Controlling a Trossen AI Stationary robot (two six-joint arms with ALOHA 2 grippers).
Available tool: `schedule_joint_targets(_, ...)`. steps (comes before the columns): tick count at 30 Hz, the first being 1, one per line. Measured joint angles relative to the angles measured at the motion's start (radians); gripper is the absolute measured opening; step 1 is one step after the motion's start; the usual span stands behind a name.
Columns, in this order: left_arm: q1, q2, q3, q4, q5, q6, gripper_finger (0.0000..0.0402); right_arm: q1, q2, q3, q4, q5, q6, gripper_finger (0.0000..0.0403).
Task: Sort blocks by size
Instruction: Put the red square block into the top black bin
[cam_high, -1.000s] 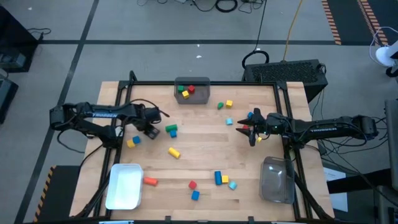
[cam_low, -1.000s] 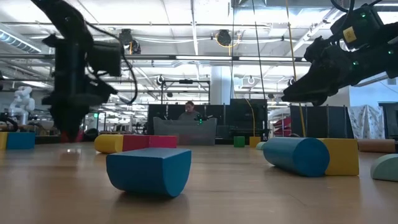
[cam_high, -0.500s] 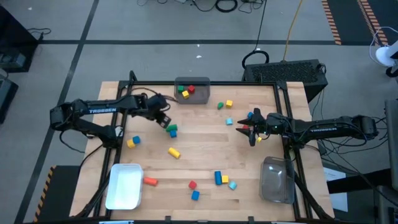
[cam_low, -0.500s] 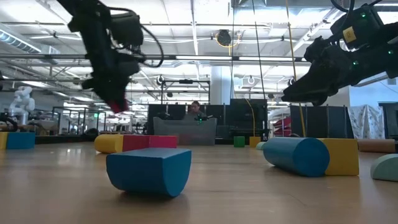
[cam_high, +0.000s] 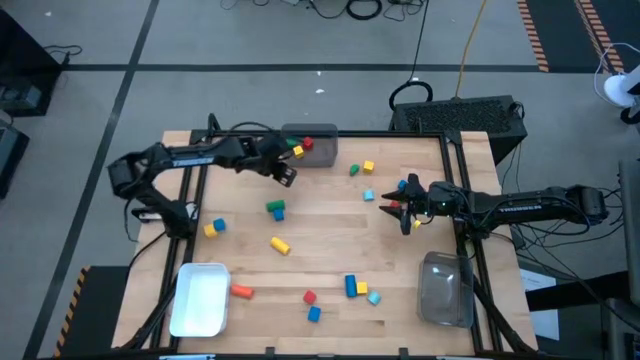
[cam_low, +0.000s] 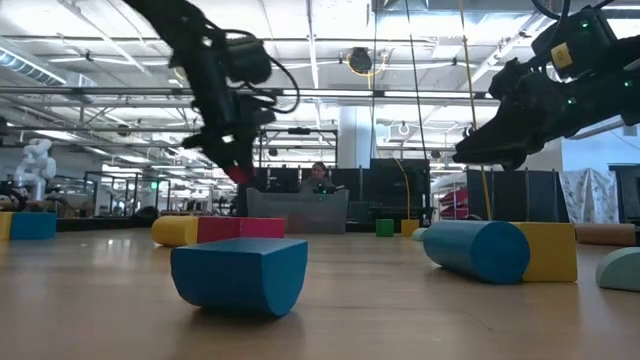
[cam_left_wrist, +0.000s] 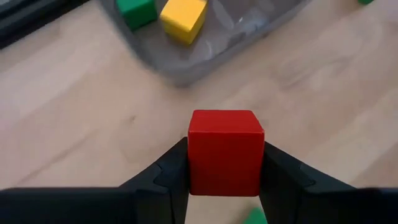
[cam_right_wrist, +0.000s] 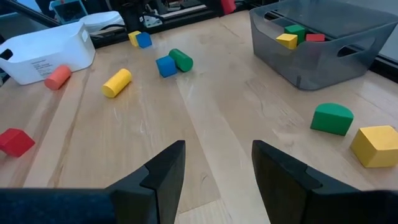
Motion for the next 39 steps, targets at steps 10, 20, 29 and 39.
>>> schedule_joint_targets(10, 0.043, 0.147, 0.234, 0.005, -0.01, 0.117, 0.0148, 0.0, 0.0, 0.0, -0.015, 0.001, -0.003, 0.0176)
schedule_joint_targets(20, 0.116, 0.298, 0.342, 0.003, -0.019, 0.202, 0.0148, 0.0, 0.0, 0.0, -0.017, 0.001, -0.003, 0.0176)
schedule_joint_targets(29, 0.125, 0.427, 0.453, 0.004, -0.02, 0.272, 0.0148, 0.0, 0.0, 0.0, -0.017, 0.001, -0.003, 0.0176)
schedule_joint_targets(39, 0.125, 0.466, 0.482, 0.003, -0.019, 0.317, 0.0148, 0.0, 0.0, 0.0, -0.019, 0.001, -0.011, 0.0176)
